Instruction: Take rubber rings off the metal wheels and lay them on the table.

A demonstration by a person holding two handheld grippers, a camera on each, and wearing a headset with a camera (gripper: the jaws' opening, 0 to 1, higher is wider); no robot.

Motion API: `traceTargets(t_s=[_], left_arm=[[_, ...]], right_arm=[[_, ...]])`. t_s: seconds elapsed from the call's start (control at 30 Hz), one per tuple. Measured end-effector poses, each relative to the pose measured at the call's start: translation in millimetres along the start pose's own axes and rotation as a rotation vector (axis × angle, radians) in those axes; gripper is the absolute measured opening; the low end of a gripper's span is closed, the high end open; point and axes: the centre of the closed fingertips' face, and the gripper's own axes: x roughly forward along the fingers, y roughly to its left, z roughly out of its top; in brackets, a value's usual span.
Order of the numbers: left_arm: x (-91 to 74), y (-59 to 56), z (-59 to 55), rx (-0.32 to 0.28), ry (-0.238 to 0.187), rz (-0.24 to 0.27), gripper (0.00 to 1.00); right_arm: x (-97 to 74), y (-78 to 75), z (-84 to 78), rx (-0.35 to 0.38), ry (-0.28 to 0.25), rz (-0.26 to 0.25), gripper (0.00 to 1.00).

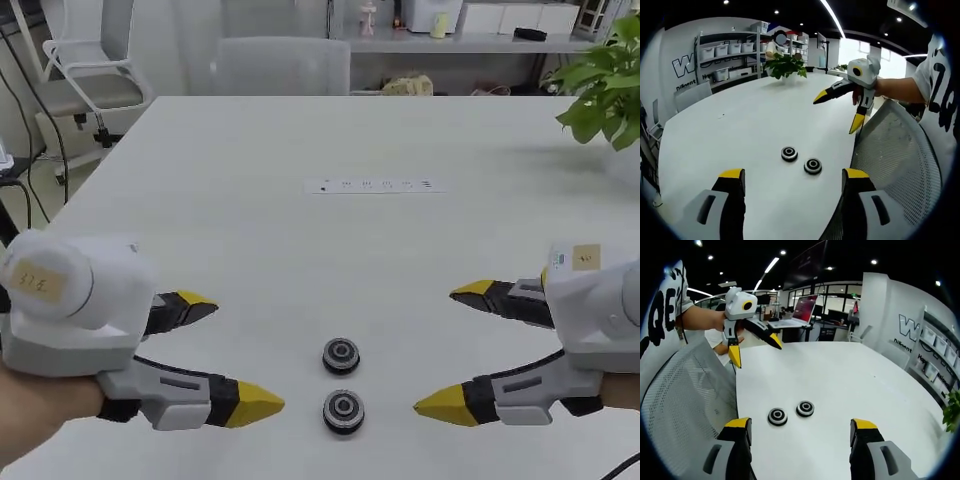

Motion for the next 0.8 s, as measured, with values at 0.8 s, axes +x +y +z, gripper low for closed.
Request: traceTargets(t_s=[0.8], left_arm=[[25.5,-4.1,2.7,0.033,0.002,-0.068,0.73]], right_arm=[[26.7,6.7,-6.2,-0.020,0.016,0.100,0.70]])
